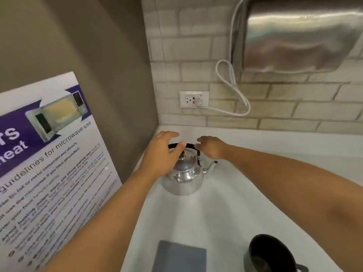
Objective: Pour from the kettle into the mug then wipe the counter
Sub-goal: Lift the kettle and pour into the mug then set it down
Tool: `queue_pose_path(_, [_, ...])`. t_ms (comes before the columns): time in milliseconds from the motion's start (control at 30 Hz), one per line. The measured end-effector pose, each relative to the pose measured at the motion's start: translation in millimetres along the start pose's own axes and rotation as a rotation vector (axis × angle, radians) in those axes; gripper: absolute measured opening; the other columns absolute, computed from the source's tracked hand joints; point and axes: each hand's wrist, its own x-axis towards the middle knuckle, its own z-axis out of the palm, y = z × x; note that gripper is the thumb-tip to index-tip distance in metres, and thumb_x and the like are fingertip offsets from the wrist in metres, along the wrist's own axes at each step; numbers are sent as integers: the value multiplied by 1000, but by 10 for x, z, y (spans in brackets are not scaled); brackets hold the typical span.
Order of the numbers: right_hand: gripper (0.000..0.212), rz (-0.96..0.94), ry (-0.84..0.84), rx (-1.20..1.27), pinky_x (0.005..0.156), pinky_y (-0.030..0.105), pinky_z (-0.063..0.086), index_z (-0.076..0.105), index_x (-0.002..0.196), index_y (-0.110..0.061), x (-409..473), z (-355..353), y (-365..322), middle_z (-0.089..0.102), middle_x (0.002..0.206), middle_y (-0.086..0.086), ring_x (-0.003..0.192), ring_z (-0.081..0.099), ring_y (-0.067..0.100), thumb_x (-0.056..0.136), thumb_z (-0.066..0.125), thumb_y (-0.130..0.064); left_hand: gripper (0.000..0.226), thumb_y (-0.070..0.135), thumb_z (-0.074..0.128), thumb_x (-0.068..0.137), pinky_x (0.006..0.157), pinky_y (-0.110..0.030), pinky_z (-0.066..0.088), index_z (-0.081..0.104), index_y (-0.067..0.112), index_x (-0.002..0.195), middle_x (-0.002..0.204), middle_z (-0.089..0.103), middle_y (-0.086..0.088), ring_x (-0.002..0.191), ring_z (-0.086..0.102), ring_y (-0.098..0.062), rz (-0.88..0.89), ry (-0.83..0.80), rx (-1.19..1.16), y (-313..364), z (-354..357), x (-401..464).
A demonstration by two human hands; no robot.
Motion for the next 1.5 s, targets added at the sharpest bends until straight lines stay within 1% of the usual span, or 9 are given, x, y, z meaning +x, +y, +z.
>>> queue_pose_path(133, [42, 53, -34, -9, 100, 35, 35, 51, 129, 0, 273, 167, -103, 50, 138, 18, 128, 44, 34, 99, 34, -24, 45, 38, 59, 91, 95, -20, 34, 57, 13, 128, 132, 58, -5, 122, 51, -18, -62, -31, 7, -279, 182, 207])
queue_pose_path(333, [30, -2, 150, 278, 53, 23, 40, 67, 103, -5, 448, 166, -14, 59, 73, 2, 65, 55, 20, 88, 41, -2, 53, 47, 45, 96, 94, -22, 29, 49, 13, 136, 140, 48, -9, 127, 45, -23, -169, -71, 12, -530, 457, 536])
queue_pose_path(467, [29, -75, 186, 463, 57, 15, 42, 63, 112, -6, 297, 89, -2, 61, 96, 3, 78, 56, 15, 86, 52, -1, 50, 49, 33, 98, 93, -30, 37, 57, 13, 123, 128, 57, -9, 119, 49, -26, -225, -120, 9, -547, 541, 715])
queue_pose_path(567, [31, -178, 242, 455, 60, 0, 41, 63, 112, -12, 138, 96, 23, 62, 100, -1, 82, 55, 3, 85, 56, 0, 55, 51, 27, 99, 59, -33, 38, 56, 13, 72, 75, 59, -3, 78, 56, -26, -256, -95, 54, -547, 544, 786])
queue_pose_path(700, [30, -236, 308, 480, 63, -1, 41, 64, 111, -14, -38, 165, 61, 63, 104, 5, 86, 54, 0, 85, 58, -2, 53, 43, 39, 95, 45, -30, 26, 39, 11, 52, 49, 42, -1, 46, 38, -16, -305, 17, 24, -518, 566, 758])
queue_pose_path(867, [28, -248, 324, 437, 71, -2, 40, 62, 115, -13, -160, 149, 13, 64, 113, 5, 95, 56, 10, 87, 59, -10, 43, 28, 47, 89, 43, -28, 23, 35, 11, 51, 46, 32, 2, 44, 29, -13, -326, 92, -80, -430, 550, 654])
queue_pose_path(1067, [29, -258, 382, 485, 92, 26, 49, 61, 117, -13, -448, -26, -80, 63, 118, 3, 104, 59, 16, 88, 58, -14, 43, 19, 51, 86, 35, -18, 22, 34, 10, 47, 42, 27, 2, 36, 30, -8, -209, 274, -154, -161, 324, 526])
queue_pose_path(1300, [19, -280, 397, 537, 77, 11, 48, 66, 105, -24, -1314, -355, 7, 67, 101, -9, 91, 61, 3, 87, 60, -28, 41, 24, 52, 76, 39, -21, 16, 28, 16, 44, 36, 23, 4, 39, 21, -11, -117, 445, -202, 392, -151, 268])
queue_pose_path(1500, [20, -67, 351, 481, 70, 6, 43, 68, 98, -30, -2345, 4, 751, 69, 96, -15, 86, 61, -3, 87, 57, -42, 39, 30, 54, 71, 37, -19, 19, 34, 14, 41, 31, 27, 4, 37, 23, -11, -140, 425, -198, 721, -312, -269])
